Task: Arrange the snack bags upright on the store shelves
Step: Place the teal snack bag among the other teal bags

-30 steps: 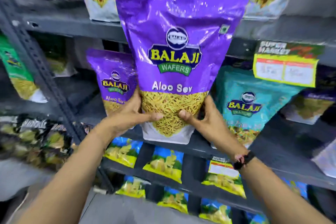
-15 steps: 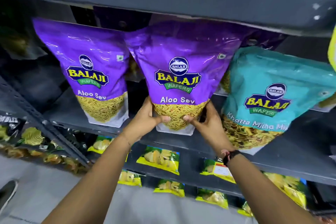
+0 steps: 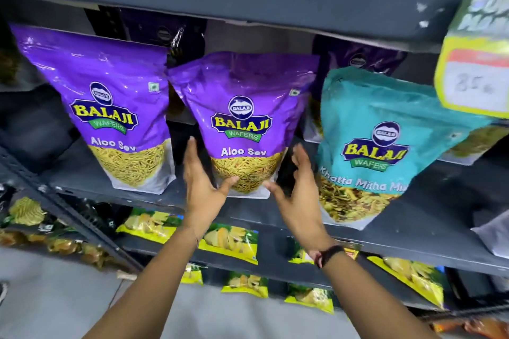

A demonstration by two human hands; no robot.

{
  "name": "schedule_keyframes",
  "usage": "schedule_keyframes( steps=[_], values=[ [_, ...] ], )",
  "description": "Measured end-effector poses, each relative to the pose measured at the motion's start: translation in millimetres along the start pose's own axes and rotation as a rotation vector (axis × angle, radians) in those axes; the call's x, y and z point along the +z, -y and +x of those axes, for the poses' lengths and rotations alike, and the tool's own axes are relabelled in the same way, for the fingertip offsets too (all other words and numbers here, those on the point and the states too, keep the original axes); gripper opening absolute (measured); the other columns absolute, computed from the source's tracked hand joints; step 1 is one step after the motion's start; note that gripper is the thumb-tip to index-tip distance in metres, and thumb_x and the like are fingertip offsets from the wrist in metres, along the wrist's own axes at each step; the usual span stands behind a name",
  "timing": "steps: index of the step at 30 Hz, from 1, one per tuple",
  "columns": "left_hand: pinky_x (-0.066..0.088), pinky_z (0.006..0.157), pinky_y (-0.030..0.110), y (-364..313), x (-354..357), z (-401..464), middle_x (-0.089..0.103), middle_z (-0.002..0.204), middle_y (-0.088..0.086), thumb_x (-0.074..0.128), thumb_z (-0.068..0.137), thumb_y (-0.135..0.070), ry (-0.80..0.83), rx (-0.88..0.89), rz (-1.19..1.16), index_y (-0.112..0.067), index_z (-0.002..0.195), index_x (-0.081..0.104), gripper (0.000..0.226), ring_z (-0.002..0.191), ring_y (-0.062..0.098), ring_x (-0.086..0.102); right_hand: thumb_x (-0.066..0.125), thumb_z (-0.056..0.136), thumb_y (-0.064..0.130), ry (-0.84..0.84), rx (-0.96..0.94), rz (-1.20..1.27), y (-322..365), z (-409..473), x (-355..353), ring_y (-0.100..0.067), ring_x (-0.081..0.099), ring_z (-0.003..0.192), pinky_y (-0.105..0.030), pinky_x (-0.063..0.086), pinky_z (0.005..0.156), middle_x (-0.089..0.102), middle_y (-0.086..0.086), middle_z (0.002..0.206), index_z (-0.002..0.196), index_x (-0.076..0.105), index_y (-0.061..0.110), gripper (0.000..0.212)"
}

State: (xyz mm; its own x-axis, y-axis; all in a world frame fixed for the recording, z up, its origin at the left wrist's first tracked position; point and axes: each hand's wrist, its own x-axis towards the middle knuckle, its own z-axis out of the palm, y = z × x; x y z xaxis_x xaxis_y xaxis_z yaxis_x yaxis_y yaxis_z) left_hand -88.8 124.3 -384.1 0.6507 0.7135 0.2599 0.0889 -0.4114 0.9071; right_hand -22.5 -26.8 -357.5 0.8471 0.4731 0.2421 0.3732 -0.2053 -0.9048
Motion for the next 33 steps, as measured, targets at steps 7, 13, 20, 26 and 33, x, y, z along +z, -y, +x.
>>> schedule_keyframes(
  steps=[7,13,20,26,33],
  values=[
    [0.03,0.105,0.033,-64,55,-42,0.049,0.131,0.006,0.061,0.07,-0.049,0.26,0.302,0.081,-0.016,0.125,0.041,0.067,0.123,0.016,0.04,0.068,0.069,0.037,-0.41,-0.216,-0.144,-17,-36,-102,-0.002,0.039,0.104,-0.032,0.037,0.095,0.029,0.026,0.115,0.121,0.03,0.027,0.065],
    [0.024,0.098,0.017,-79,115,-31,0.034,0.142,0.01,0.077,0.063,-0.012,0.643,0.023,0.037,-0.01,0.135,0.016,0.095,0.13,0.016,0.031,0.081,0.055,0.038,0.069,0.193,0.047,-57,-7,-164,-0.013,0.038,0.127,-0.031,0.032,0.107,0.038,0.003,0.136,0.131,0.021,0.022,0.098],
    [0.035,0.082,0.018,-76,123,-35,0.051,0.11,0.001,0.075,0.061,-0.001,0.542,0.023,0.042,-0.007,0.121,0.038,0.071,0.104,0.012,0.044,0.077,0.063,0.006,0.08,0.302,-0.018,-72,-10,-158,-0.019,0.054,0.107,-0.034,0.046,0.094,0.056,0.001,0.11,0.113,0.037,0.025,0.066],
    [0.049,0.09,0.033,-91,98,-60,0.059,0.102,-0.001,0.079,0.056,-0.002,0.521,0.049,-0.026,-0.015,0.111,0.046,0.065,0.101,0.018,0.056,0.077,0.064,0.006,0.008,0.167,-0.055,-42,-52,-165,0.013,0.053,0.073,0.003,0.039,0.059,0.053,0.021,0.088,0.106,0.04,0.024,0.058],
    [0.042,0.065,-0.003,-156,39,-76,0.064,0.069,-0.037,0.082,0.05,0.0,0.523,0.187,-0.103,-0.04,0.082,0.048,0.061,0.072,-0.024,0.055,0.082,0.055,0.028,-0.067,-0.088,0.008,29,-85,-190,0.01,0.057,0.088,-0.007,0.046,0.072,0.063,0.036,0.095,0.1,0.045,0.046,0.061]
  ],
)
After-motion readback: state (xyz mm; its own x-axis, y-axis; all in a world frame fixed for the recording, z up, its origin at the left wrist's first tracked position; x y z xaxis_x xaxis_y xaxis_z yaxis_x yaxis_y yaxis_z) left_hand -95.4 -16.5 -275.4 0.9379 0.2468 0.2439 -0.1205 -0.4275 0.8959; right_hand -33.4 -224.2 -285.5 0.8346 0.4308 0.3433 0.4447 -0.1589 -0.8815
